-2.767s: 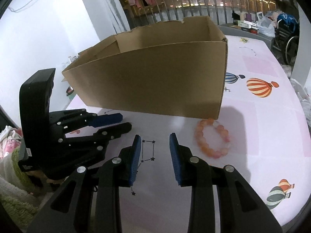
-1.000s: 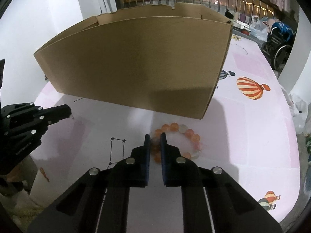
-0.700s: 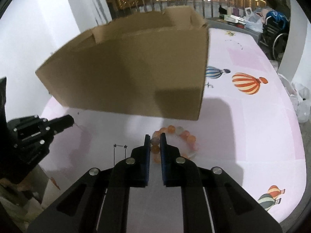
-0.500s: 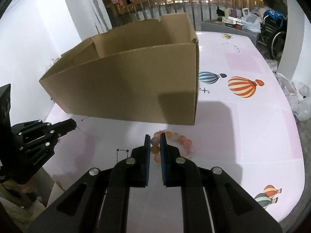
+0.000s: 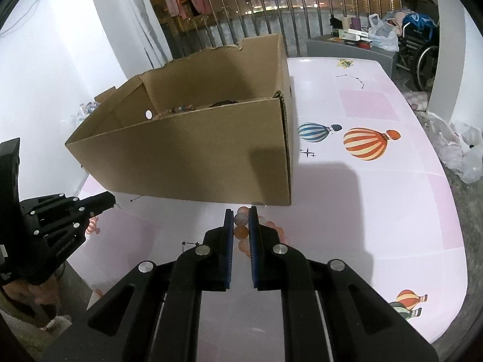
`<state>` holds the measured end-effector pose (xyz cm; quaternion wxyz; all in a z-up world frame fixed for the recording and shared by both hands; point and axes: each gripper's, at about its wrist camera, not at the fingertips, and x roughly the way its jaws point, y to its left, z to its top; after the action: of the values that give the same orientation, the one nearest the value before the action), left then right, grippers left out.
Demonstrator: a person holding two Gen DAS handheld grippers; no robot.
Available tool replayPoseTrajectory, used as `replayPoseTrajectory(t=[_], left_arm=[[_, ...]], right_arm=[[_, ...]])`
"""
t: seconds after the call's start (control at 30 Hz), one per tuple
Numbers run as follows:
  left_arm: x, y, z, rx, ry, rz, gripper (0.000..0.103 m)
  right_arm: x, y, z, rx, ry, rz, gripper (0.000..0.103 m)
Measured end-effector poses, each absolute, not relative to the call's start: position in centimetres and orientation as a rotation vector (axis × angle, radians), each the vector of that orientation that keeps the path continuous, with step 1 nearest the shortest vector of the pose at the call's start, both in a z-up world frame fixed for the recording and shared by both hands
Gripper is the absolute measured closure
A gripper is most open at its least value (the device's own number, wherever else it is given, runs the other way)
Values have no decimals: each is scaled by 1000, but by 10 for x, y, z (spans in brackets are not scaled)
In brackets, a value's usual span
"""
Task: Organize jewelry
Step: 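Lower the right gripper onto the peach bead bracelet and close it, then lift the peach bracelet with the right gripper over the box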
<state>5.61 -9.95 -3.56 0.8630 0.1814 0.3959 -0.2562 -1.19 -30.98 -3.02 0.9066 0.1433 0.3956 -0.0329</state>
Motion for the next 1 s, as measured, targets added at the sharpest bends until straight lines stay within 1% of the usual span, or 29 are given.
replayPoseTrajectory(t=[0.37,1.0], left_arm=[[54,-98,-30,387,833,-517,103],[42,-93,-9,382,784,-495,103]], right_arm=[[-15,-313,-24,292,805,-70,93],[-33,-316,-1,291,738,-72,93]])
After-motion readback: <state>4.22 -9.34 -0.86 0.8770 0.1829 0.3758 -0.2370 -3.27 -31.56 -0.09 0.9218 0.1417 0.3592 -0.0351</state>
